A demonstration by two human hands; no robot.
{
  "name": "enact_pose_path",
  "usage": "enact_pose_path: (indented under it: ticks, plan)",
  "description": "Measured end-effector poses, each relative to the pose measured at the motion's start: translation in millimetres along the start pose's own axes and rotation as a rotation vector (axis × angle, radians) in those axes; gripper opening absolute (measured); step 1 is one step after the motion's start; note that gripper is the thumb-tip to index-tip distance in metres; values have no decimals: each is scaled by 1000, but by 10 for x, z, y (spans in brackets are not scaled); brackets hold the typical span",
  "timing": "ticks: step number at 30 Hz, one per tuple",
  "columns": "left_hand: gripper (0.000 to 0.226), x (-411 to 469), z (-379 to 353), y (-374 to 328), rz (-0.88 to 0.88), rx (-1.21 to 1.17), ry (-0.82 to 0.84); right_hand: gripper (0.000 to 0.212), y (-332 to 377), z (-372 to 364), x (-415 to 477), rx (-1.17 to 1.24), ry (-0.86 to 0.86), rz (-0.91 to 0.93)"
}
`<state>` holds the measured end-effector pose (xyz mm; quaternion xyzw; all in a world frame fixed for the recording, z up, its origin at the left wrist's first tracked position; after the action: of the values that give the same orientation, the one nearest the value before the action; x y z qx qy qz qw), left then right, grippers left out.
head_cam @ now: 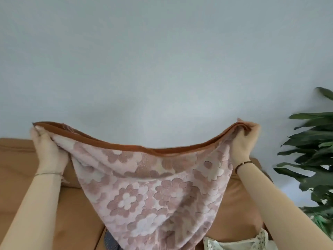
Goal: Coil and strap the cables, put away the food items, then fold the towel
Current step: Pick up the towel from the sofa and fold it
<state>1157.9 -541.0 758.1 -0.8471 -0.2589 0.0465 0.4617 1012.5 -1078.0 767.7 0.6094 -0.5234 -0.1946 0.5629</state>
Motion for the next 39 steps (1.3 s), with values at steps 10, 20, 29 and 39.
enact_pose_path:
  ticks: [10,20,29,39]
  plan:
    - [45,-626,-1121,202,386,-247,785,22,726,-505,-278,353,323,49]
    - [36,-1767,-1729,492,445,287,1181,15,616,-877,-939,74,1043,-114]
    - [27,-1871,-1716,508,522,318,1369,22,757,-684,-827,-163,1086,20]
    - [41,-1936,-1551,624,451,298,1281,21,695,-465,-1112,-116,880,30]
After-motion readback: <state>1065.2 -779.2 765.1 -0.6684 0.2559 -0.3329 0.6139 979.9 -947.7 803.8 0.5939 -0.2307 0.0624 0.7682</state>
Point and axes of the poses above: each hand's wrist, its own x-axis towards the middle knuckle, its own z-axis out of the back of the hand, y = z × x, the point moved 3 cm from there along x, towards the middle knuckle, and after that the axes turned 7 degrees about x, right-handed, at the moved point
